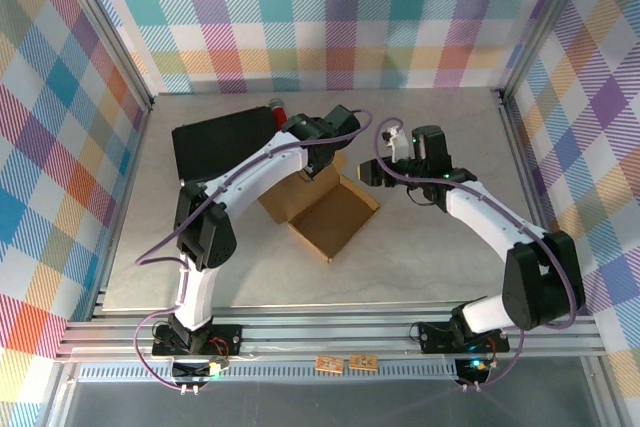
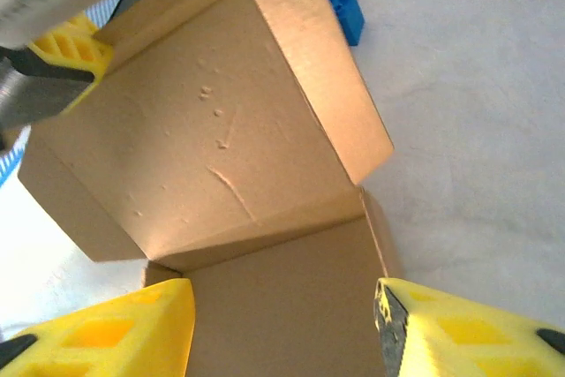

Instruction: Fold the paper box

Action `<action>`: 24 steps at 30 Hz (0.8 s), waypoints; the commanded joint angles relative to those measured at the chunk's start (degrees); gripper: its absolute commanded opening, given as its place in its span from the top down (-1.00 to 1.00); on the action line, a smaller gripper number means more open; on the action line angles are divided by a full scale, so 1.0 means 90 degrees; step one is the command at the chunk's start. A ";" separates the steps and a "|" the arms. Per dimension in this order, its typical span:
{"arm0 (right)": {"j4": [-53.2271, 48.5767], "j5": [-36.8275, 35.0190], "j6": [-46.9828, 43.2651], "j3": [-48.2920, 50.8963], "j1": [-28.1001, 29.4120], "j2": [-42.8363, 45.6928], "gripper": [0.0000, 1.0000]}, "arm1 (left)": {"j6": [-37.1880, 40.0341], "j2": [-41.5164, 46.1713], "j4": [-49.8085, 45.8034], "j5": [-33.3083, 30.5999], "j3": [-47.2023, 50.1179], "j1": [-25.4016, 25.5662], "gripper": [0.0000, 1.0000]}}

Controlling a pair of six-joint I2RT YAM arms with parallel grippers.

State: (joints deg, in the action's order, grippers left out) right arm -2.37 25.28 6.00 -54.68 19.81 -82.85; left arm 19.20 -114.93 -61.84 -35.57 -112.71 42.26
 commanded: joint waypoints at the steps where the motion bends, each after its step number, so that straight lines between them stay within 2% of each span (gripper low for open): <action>1: 0.0811 0.0614 -0.1238 -0.0220 -0.0034 -0.0209 -0.12 | 0.0933 0.0427 0.0546 0.0915 0.0140 -0.0211 1.00; 4: 0.0985 0.0700 -0.1481 -0.0186 -0.0024 -0.0491 -0.14 | 0.1399 0.0560 0.0808 0.1271 0.0319 -0.0239 1.00; 8: 0.1025 0.0392 -0.1581 -0.0437 -0.0018 -0.0949 -0.15 | 0.1719 0.0537 0.0950 0.1704 0.0287 -0.0261 1.00; 15: 0.0630 0.0228 -0.2169 -0.1312 -0.0014 -0.1725 -0.15 | 0.1929 0.0301 0.1050 0.1907 0.0135 -0.0296 1.00; 18: 0.0265 0.0487 -0.2307 -0.1659 -0.0014 -0.1995 -0.06 | 0.1922 0.0232 0.1117 0.1922 0.0099 -0.0301 1.00; 20: 0.0163 0.0579 -0.2300 -0.1754 -0.0014 -0.2082 0.08 | 0.1894 0.0190 0.1158 0.1917 0.0068 -0.0301 1.00; 22: 0.0139 0.0438 -0.2269 -0.1742 -0.0003 -0.2103 0.20 | 0.1895 0.0156 0.1184 0.1931 0.0033 -0.0301 1.00; 24: 0.0062 0.0166 -0.2302 -0.1738 0.0015 -0.2132 0.23 | 0.1890 0.0163 0.1217 0.1959 0.0037 -0.0311 1.00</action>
State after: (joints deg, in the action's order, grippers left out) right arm 0.30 27.42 -12.80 -69.01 19.84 -100.86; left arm 35.64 -113.03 -52.10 -19.90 -110.76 39.92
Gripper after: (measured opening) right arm 0.389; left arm 0.039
